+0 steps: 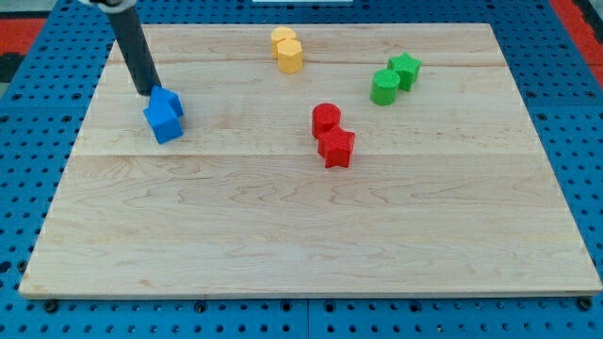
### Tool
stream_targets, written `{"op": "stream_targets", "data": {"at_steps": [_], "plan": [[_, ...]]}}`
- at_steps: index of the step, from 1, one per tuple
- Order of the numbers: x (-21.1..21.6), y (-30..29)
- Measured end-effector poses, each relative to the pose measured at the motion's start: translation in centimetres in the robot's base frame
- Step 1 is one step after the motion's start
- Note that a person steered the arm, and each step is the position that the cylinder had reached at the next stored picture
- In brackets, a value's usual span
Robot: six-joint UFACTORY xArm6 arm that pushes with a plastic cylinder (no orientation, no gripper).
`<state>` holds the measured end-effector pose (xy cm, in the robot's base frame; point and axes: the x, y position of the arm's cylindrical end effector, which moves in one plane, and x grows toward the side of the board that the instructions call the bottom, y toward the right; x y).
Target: Move the blue cube to the bottom right corner of the board
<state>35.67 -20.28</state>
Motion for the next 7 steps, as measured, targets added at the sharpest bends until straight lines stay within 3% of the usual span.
{"op": "stream_targets", "data": {"at_steps": [2, 3, 4, 5, 7], "plan": [[9.0, 1.8], [9.2, 5.8], [7.9, 2.2], [6.6, 8.0], [10.4, 14.7]]}}
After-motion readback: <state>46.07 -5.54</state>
